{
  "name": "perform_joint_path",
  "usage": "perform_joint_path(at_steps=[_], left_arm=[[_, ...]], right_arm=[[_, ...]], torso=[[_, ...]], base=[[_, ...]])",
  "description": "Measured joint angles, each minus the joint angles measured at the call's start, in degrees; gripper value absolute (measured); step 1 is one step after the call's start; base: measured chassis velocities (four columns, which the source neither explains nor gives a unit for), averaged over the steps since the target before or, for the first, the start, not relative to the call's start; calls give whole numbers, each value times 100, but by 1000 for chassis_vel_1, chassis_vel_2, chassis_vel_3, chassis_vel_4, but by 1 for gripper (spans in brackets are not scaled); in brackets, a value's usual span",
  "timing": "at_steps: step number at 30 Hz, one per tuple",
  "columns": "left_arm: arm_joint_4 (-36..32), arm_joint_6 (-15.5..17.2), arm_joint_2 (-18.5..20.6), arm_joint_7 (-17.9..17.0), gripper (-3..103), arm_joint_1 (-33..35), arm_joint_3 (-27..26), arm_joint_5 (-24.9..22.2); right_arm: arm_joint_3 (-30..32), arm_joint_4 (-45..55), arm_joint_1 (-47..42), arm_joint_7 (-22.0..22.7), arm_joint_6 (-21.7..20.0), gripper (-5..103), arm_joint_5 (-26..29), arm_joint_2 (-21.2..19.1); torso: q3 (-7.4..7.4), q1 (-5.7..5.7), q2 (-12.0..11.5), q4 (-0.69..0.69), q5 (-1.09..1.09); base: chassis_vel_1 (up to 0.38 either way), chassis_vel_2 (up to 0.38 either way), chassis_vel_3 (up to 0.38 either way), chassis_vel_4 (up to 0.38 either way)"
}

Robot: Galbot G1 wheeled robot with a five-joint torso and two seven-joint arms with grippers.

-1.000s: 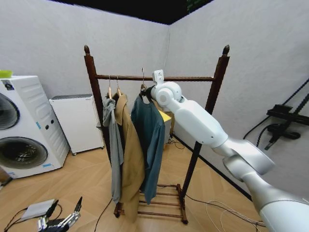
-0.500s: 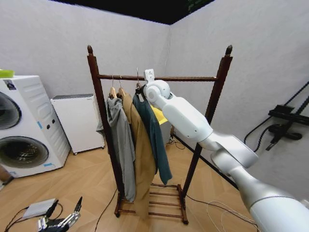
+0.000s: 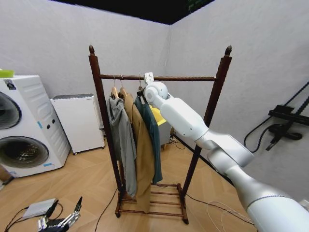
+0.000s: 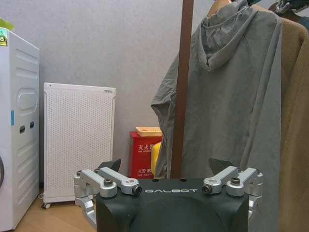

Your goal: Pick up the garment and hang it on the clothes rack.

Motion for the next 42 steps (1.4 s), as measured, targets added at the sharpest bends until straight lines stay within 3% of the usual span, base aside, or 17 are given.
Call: perform_joint_path(at_steps=[15,27,42], left_arm=[[0,0,0,0,100,0,0,0],[0,0,0,0,100,0,0,0],[0,0,0,0,100,0,0,0]], right_arm=[[58,107,56,-53,-15,9,97,-69],[-78,-437,445,-238,-66,9,-61,117],[-130,-362,126,-138,-79,9,235,5]], torso=[[0,1,-1,0,0],[0,0,0,1,-1],[-1,0,0,0,0]], base=[[0,0,0,0],[0,0,0,0],[0,0,0,0]])
